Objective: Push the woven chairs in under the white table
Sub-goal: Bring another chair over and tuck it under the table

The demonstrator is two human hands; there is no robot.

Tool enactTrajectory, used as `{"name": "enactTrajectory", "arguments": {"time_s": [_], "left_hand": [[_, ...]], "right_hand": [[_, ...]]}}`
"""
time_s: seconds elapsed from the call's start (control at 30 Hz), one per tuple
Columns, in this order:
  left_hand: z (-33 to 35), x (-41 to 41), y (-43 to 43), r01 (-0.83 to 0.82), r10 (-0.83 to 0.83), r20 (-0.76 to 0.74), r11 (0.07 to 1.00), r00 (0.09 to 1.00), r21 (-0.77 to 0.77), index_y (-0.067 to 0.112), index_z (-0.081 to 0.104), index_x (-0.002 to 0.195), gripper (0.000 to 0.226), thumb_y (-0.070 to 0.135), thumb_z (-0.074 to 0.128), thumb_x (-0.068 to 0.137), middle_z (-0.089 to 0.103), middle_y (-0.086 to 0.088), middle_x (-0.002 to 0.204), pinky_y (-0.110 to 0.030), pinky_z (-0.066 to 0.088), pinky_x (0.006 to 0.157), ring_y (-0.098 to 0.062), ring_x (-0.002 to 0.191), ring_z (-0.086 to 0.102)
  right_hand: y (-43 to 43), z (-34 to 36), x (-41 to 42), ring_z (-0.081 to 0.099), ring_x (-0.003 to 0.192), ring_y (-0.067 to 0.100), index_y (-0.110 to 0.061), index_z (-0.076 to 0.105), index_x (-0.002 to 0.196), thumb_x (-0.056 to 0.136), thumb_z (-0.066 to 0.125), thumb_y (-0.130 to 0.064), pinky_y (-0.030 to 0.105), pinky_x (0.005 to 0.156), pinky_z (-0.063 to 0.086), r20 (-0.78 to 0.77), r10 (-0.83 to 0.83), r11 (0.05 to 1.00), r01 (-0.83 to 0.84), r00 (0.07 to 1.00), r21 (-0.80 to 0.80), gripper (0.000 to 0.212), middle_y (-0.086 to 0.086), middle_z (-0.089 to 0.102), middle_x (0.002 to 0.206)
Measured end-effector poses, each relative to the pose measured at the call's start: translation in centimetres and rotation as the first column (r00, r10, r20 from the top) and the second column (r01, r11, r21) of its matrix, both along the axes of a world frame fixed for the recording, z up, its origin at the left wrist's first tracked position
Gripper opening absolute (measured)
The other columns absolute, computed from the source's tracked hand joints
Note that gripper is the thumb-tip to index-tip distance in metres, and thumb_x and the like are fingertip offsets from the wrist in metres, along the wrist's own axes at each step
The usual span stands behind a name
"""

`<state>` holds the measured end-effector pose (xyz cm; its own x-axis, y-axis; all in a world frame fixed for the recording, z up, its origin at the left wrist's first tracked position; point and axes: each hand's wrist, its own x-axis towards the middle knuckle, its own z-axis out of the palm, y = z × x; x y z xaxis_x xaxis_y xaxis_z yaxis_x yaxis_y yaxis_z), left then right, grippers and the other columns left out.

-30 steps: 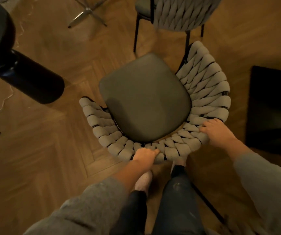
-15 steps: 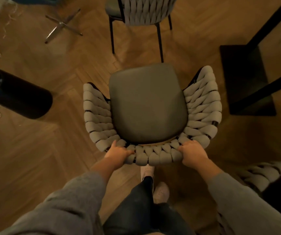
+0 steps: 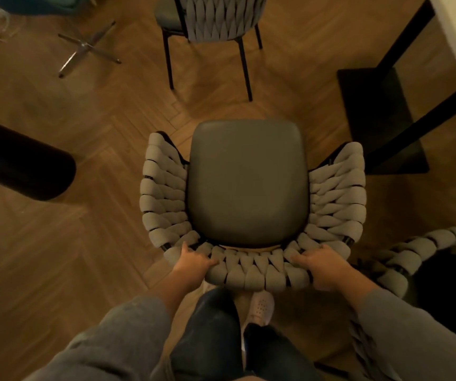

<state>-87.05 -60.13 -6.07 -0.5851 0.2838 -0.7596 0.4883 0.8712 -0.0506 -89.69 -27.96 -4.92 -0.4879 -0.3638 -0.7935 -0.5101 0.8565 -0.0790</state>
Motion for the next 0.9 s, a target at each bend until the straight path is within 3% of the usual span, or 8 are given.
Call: {"name": "enactTrajectory", "arguments": {"time_s": [0.1,0.4,0.77,0.9], "left_hand": [[-0.1,-2.1,-0.7,0.033,-0.032,-0.014,0.999,0.999,0.019,0.034,0.031,0.149,0.055,0.018,0.048,0.099,0.049,-0.004,0.14,-0.059,0.018,0.113,-0.03,0.127,0.046],[-1.5,-14.1,-4.1,0.258,-0.254,-0.059,0.964,0.965,0.068,0.031,0.038,0.146,0.05,0.018,0.047,0.099,0.053,-0.007,0.134,-0.058,0.026,0.107,-0.03,0.117,0.052],[-1.8,-29.8,-3.3,0.444,-0.437,-0.088,0.892,0.895,0.084,0.029,0.041,0.142,0.042,0.022,0.044,0.1,0.046,-0.006,0.141,-0.046,0.033,0.101,-0.028,0.123,0.047],[-0.8,-36.3,-1.5,0.489,-0.483,-0.08,0.87,0.872,0.071,0.028,0.046,0.137,0.038,0.022,0.045,0.1,0.056,-0.002,0.131,-0.042,0.034,0.1,-0.025,0.116,0.054]], "right_hand": [[-1.1,-0.7,-0.8,0.049,0.121,0.023,-0.032,0.048,0.133,0.089,0.054,-0.034,0.046,0.111,0.028,-0.037,-0.022,0.998,0.024,0.999,0.064,0.044,0.0,0.055,0.13],[-4.4,-0.9,-6.4,0.046,0.124,0.018,-0.039,0.045,0.138,0.091,0.053,-0.035,0.039,0.107,0.03,-0.093,-0.209,0.972,0.218,0.973,0.092,0.047,-0.007,0.052,0.134],[-5.2,-1.7,-15.4,0.053,0.108,0.019,-0.038,0.058,0.122,0.09,0.049,-0.035,0.036,0.091,0.034,-0.117,-0.4,0.909,0.409,0.909,0.075,0.033,-0.006,0.06,0.117],[-4.5,-2.5,-18.7,0.054,0.095,0.017,-0.038,0.061,0.112,0.088,0.05,-0.036,0.033,0.08,0.032,-0.158,-0.492,0.861,0.505,0.856,0.053,0.026,-0.007,0.062,0.105]]}}
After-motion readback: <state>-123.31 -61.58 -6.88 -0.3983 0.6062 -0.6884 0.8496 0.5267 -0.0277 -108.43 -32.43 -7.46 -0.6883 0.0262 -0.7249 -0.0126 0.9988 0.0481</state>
